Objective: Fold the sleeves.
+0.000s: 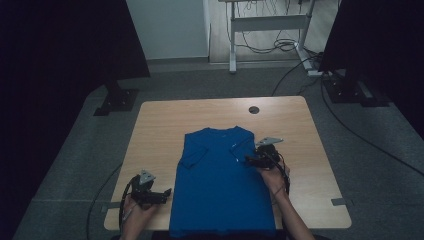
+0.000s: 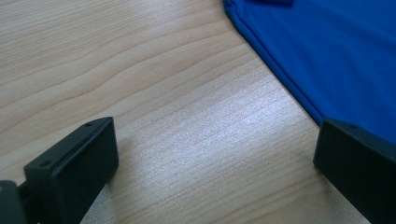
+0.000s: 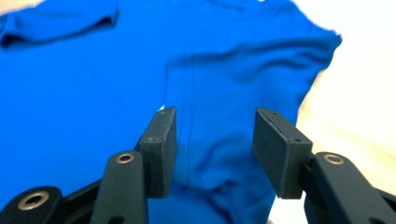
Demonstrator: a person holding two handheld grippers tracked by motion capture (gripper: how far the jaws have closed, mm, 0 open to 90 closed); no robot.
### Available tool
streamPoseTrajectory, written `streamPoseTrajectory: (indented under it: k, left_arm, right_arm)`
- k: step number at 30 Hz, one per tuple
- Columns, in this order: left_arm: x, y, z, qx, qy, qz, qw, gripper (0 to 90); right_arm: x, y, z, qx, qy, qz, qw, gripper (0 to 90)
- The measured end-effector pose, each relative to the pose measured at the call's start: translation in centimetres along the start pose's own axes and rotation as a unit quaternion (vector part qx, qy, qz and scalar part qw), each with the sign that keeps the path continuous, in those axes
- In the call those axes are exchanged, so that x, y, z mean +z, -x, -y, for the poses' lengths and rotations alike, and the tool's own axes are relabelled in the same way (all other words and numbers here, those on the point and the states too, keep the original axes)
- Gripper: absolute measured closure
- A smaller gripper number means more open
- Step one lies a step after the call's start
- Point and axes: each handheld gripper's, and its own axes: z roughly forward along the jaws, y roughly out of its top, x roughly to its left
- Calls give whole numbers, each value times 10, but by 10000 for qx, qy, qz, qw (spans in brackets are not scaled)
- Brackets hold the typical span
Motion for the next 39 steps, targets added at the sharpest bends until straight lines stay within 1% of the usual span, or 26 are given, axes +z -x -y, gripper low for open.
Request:
streamPoseTrajectory:
  k: [2,3,6,7,9,11,13,15,18,20,24,27,29,31,33,35,36,39]
  left_arm:
    - [0,0,0,0,0,0,10000,1]
    - [0,0,0,1,-1,0,10000,1]
    - [0,0,0,0,-1,1,10000,0]
    - [0,0,0,0,-1,1,10000,1]
    - [0,0,0,1,-1,1,10000,1]
    - [0,0,0,2,-1,0,10000,1]
    - [0,0,0,1,-1,0,10000,1]
    - [0,0,0,0,0,-1,10000,1]
    - [0,0,0,0,0,0,10000,1]
    - [0,0,0,1,-1,0,10000,1]
    - [0,0,0,0,0,0,10000,1]
    - [0,0,0,1,0,0,10000,1]
    - [0,0,0,0,0,0,10000,1]
    - [0,0,0,-1,-1,1,10000,1]
    - [0,0,0,0,-1,1,10000,0]
    - [0,0,0,0,0,1,10000,0]
    - [0,0,0,-1,0,0,10000,0]
    - [0,0,0,0,0,1,10000,1]
  right_arm:
    - [1,-1,3,-101,-180,23,9998,481]
    - [-3,1,5,-58,-118,58,9999,468]
    - [-17,7,5,154,224,149,9995,439]
    - [-21,8,5,184,288,194,9992,429]
    - [-27,10,9,212,329,229,9990,416]
    - [-30,11,14,191,250,239,9992,410]
    - [-30,11,19,99,101,301,9994,410]
    - [-27,13,22,30,-41,395,9992,408]
    - [-24,19,26,42,-166,579,9982,398]
    - [-24,24,29,83,-190,670,9975,387]
    - [-29,31,33,158,-144,779,9967,371]
    - [-32,31,33,189,-83,768,9968,368]
    - [-35,30,29,222,94,712,9972,361]
    - [-38,27,23,251,289,708,9968,339]
    - [-36,25,17,247,399,675,9966,312]
    - [-30,23,13,220,378,561,9975,296]
    - [-25,21,13,200,319,524,9979,294]
    - [-15,17,14,68,-6,536,9985,298]
